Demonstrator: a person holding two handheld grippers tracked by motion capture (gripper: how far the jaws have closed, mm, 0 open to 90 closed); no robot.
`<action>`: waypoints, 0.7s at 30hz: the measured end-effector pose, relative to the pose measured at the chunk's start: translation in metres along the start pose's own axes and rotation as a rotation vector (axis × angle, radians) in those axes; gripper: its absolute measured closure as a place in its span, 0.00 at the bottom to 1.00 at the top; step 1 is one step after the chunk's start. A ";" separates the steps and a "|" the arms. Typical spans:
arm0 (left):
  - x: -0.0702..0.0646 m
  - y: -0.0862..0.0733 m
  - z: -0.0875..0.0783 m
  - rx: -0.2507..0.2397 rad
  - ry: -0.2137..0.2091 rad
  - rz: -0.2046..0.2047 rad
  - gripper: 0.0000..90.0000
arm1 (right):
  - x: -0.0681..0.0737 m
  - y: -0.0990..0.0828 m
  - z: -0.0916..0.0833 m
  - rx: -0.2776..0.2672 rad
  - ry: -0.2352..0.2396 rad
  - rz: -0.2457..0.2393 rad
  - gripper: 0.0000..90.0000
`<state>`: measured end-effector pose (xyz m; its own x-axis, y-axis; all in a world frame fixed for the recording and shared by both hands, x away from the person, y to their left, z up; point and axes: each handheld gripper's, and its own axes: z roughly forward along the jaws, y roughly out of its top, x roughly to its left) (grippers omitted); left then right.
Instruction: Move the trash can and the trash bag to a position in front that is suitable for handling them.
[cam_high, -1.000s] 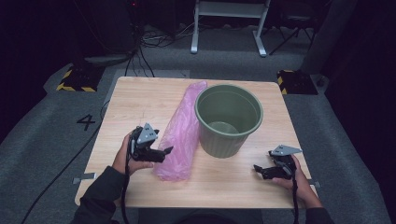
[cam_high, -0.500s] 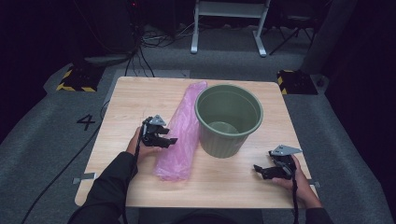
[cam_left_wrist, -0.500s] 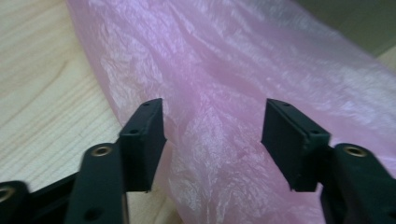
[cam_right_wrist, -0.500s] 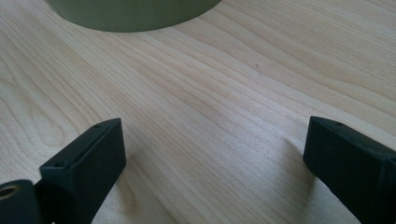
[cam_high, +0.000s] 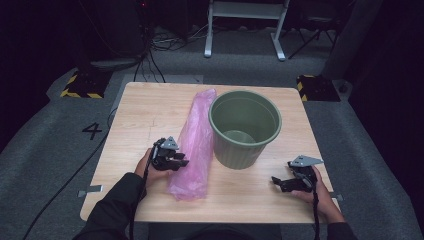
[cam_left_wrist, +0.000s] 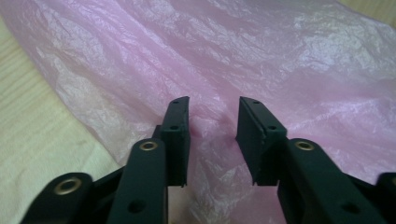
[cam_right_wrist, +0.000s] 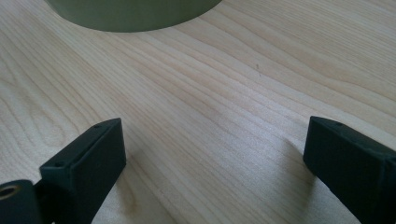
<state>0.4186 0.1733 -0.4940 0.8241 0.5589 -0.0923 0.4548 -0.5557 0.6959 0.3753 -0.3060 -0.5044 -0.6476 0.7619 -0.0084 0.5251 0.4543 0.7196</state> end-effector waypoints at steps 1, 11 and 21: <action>-0.004 -0.004 -0.003 -0.001 -0.011 0.007 0.76 | 0.000 0.000 0.000 0.000 0.000 0.000 0.06; -0.022 -0.025 -0.023 -0.020 -0.065 0.015 0.81 | 0.000 0.000 0.000 0.000 0.001 0.000 0.06; -0.022 -0.030 -0.046 -0.102 0.060 -0.088 0.31 | 0.000 0.000 0.000 0.000 0.003 -0.003 0.06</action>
<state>0.3713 0.2066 -0.4803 0.7594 0.6403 -0.1155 0.4855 -0.4395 0.7558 0.3750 -0.3063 -0.5044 -0.6507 0.7593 -0.0080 0.5233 0.4561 0.7198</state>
